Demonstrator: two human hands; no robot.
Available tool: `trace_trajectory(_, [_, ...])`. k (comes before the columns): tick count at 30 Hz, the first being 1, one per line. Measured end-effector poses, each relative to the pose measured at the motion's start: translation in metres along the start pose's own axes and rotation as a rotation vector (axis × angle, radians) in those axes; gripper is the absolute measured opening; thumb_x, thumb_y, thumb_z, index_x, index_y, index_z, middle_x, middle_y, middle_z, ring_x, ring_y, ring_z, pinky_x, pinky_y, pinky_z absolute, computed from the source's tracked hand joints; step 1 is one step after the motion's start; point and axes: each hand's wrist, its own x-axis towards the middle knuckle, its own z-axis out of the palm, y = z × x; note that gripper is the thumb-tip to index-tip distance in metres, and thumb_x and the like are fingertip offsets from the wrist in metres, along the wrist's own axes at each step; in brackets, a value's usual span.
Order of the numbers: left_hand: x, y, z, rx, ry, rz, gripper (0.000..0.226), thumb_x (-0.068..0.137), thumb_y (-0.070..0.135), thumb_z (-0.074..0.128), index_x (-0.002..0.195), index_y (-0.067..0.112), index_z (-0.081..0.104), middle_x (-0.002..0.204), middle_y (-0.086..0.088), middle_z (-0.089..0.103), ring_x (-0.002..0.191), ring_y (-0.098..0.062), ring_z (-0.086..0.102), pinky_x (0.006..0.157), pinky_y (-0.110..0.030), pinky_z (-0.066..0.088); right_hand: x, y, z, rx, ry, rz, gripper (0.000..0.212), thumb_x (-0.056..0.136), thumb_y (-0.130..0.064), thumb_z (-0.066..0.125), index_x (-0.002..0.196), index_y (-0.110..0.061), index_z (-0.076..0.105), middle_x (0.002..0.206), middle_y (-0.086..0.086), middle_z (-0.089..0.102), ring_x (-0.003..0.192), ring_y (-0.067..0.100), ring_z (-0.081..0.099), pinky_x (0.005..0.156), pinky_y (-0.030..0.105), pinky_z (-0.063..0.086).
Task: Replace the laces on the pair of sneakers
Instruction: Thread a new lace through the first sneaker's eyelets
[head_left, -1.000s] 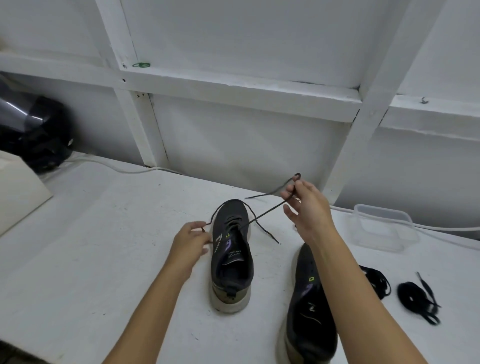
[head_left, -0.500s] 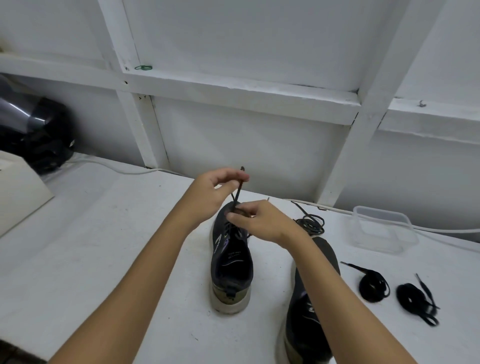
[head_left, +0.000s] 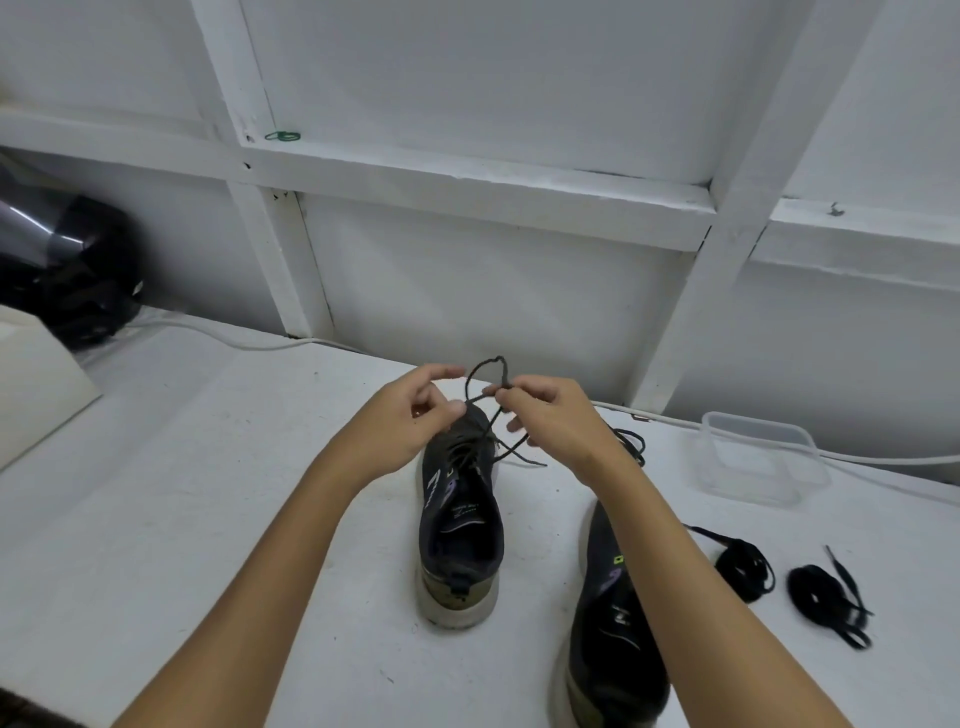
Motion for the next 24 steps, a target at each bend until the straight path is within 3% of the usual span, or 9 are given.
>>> trace_trajectory(3, [0.004,0.010,-0.006,-0.051,0.046,0.010,0.019,0.100,0.028,0.060,0.110,0.043,0.066,0.074,0.012,0.058,0.067,-0.007,0.063,0.076,-0.031,0.051,0.002,-0.005,0.003,0.161,0.042,-0.030,0.022,0.087,-0.028,0.063,0.092,-0.041,0.080,0.099,-0.020,0.074,0.095,-0.005,0.064,0.086,0.029,0.049])
trace_trajectory(6, [0.006,0.017,-0.017,-0.080,0.140,0.049,0.021,0.100,0.028,0.059,0.100,0.045,0.071,0.073,0.021,0.055,0.057,0.002,0.051,0.064,-0.022,0.042,-0.002,-0.015,0.001,0.424,-0.051,0.007,0.019,0.077,-0.030,0.060,0.083,-0.030,0.079,0.106,-0.007,0.074,0.110,0.011,0.065,0.093,0.042,0.049])
trace_trajectory(9, [0.004,0.020,-0.033,-0.098,0.238,0.089,0.020,0.100,0.028,0.059,0.098,0.044,0.072,0.072,0.023,0.058,0.057,0.006,0.050,0.062,-0.011,0.042,-0.005,-0.025,-0.013,0.763,-0.166,0.012,0.019,0.078,-0.030,0.056,0.071,-0.025,0.073,0.097,-0.001,0.074,0.111,0.022,0.066,0.100,0.055,0.044])
trace_trajectory(13, [0.002,0.014,-0.050,-0.147,0.320,0.059,0.014,0.095,0.040,0.060,0.100,0.042,0.072,0.072,0.020,0.059,0.059,0.002,0.045,0.059,-0.013,0.042,-0.009,-0.029,-0.031,1.005,-0.195,-0.081,0.017,0.086,-0.038,0.064,0.084,-0.021,0.066,0.071,-0.003,0.062,0.088,0.022,0.070,0.086,0.046,0.055])
trace_trajectory(16, [-0.001,0.000,-0.058,-0.160,0.401,0.012,0.014,0.094,0.041,0.059,0.098,0.043,0.073,0.074,0.019,0.061,0.060,0.001,0.048,0.063,-0.021,0.042,0.001,-0.020,-0.041,1.044,0.079,-0.031,0.018,0.098,-0.036,0.056,0.090,-0.021,0.059,0.054,-0.008,0.045,0.058,0.011,0.057,0.060,0.027,0.052])
trace_trajectory(18, [-0.006,-0.014,-0.061,-0.133,0.461,-0.049,0.015,0.096,0.039,0.059,0.095,0.045,0.072,0.073,0.019,0.063,0.060,0.002,0.051,0.066,-0.024,0.043,0.008,-0.005,-0.050,0.917,0.329,0.141,0.018,0.103,-0.027,0.050,0.091,-0.017,0.059,0.051,-0.005,0.044,0.053,0.013,0.053,0.051,0.023,0.048])
trace_trajectory(20, [-0.012,-0.030,-0.062,-0.066,0.480,-0.136,0.014,0.096,0.039,0.059,0.093,0.044,0.072,0.073,0.019,0.064,0.063,0.002,0.052,0.067,-0.027,0.043,0.009,0.018,-0.060,0.573,0.506,0.373,0.016,0.096,-0.016,0.050,0.089,-0.009,0.063,0.055,0.001,0.055,0.055,0.019,0.061,0.048,0.025,0.052])
trace_trajectory(22, [-0.020,-0.045,-0.060,-0.004,0.451,-0.223,0.015,0.097,0.038,0.059,0.091,0.041,0.072,0.077,0.017,0.067,0.070,-0.002,0.055,0.069,-0.029,0.044,0.000,0.045,-0.067,-0.143,0.439,0.542,0.019,0.088,-0.017,0.052,0.084,-0.005,0.066,0.062,0.007,0.069,0.060,0.024,0.067,0.054,0.029,0.055])
trace_trajectory(24, [-0.027,-0.057,-0.056,0.034,0.409,-0.286,0.016,0.097,0.037,0.059,0.089,0.040,0.072,0.081,0.013,0.068,0.078,-0.008,0.057,0.070,-0.029,0.045,-0.009,0.061,-0.068,-0.740,0.261,0.619,0.018,0.085,-0.024,0.056,0.082,-0.009,0.065,0.065,0.002,0.072,0.066,0.022,0.066,0.054,0.026,0.045])
